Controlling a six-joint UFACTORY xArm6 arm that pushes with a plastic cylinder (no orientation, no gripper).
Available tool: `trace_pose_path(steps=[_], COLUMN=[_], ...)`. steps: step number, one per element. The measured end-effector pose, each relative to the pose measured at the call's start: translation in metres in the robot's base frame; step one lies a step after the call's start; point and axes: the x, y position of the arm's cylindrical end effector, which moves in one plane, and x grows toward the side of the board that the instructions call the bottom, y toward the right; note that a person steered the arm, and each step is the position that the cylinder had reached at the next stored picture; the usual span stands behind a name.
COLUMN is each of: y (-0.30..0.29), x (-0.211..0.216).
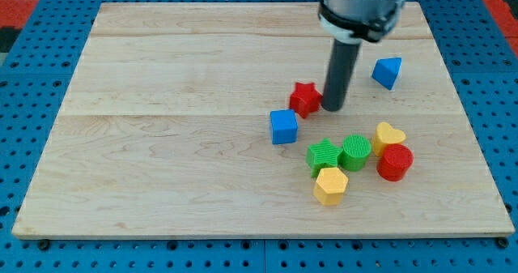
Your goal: Push the blue cube to the bottom left of the red star
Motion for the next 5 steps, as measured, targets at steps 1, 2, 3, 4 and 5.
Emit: trace_pose_path(steps=[1, 2, 3, 4, 5], y=[-0.034, -0.005, -0.044, -0.098, -0.109], x=[0.0, 0.042, 0.063, 0.056, 0.017])
